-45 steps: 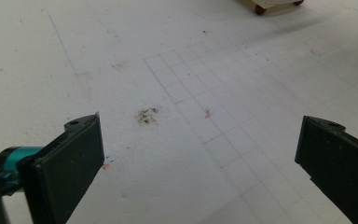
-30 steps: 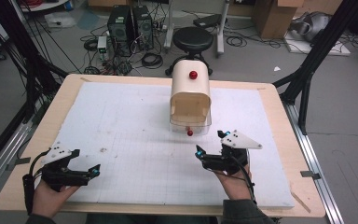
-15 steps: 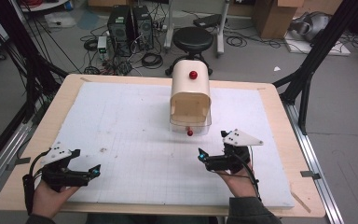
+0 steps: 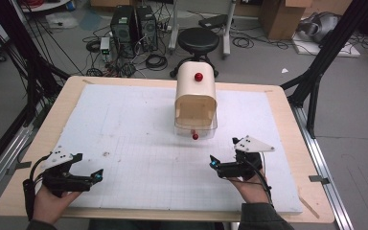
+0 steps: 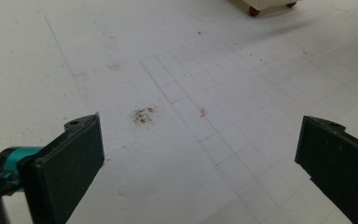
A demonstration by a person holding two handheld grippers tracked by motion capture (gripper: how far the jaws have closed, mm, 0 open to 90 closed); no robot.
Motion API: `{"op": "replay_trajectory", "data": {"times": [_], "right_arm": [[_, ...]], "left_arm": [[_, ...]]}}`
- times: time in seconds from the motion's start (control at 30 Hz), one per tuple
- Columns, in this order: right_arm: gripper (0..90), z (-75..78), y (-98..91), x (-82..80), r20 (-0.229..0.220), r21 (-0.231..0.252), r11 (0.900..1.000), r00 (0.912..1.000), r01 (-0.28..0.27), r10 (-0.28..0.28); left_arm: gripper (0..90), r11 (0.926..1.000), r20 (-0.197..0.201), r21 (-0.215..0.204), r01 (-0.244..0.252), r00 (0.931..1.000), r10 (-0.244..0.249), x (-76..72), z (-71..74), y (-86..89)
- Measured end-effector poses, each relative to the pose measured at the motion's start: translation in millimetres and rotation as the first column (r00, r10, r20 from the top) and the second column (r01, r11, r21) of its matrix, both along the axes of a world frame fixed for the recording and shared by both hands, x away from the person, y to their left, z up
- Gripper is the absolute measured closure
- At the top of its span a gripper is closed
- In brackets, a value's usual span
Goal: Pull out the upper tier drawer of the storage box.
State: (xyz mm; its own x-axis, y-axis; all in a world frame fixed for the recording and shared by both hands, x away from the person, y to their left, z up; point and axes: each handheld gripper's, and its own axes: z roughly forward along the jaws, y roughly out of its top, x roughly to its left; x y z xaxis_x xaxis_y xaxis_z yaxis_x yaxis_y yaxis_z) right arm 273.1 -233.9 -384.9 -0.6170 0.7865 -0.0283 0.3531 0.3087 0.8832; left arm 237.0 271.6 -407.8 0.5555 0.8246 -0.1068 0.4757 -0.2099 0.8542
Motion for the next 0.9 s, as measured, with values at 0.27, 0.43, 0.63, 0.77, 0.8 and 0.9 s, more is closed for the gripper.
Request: {"op": "replay_trajectory", "data": {"times": [0.27,0.43,0.63,0.77,0.8,0.9], "right_arm": [[0.3,-4.8,-11.5,-5.7,-0.013,-0.004,0.9999,0.9999,0.011,-0.011],[0.3,-9.0,-19.7,-9.5,-0.02,0.001,0.9996,0.9994,0.027,-0.027],[0.3,-13.0,-27.4,-12.8,-0.026,0.008,0.9991,0.9988,0.042,-0.042],[0.3,-15.1,-31.1,-14.8,-0.031,0.01,0.9988,0.9984,0.047,-0.047],[0.3,-15.7,-32.3,-15.5,-0.034,0.008,0.9988,0.9982,0.049,-0.049],[0.3,-17.9,-35.8,-17.2,-0.039,0.01,0.9985,0.9979,0.053,-0.053]], "left_arm": [[1.7,1.0,0.008,0.0,0.01,0.9999,-0.01,-0.3,0.5,-0.5],[1.7,0.9999,0.007,0.0,0.01,0.9999,-0.01,-0.6,0.6,-0.1],[1.7,1.0,0.003,0.0,0.008,1.0,-0.008,-0.9,0.0,-0.4],[1.7,0.9999,0.001,-0.001,0.01,0.9999,-0.01,-1.1,-0.5,-0.8],[1.7,0.9999,0.0,0.0,0.01,0.9999,-0.01,-1.1,-0.6,-0.9],[1.7,0.9999,0.0,0.0,0.011,0.9999,-0.011,-1.1,-1.1,-1.0]]}}
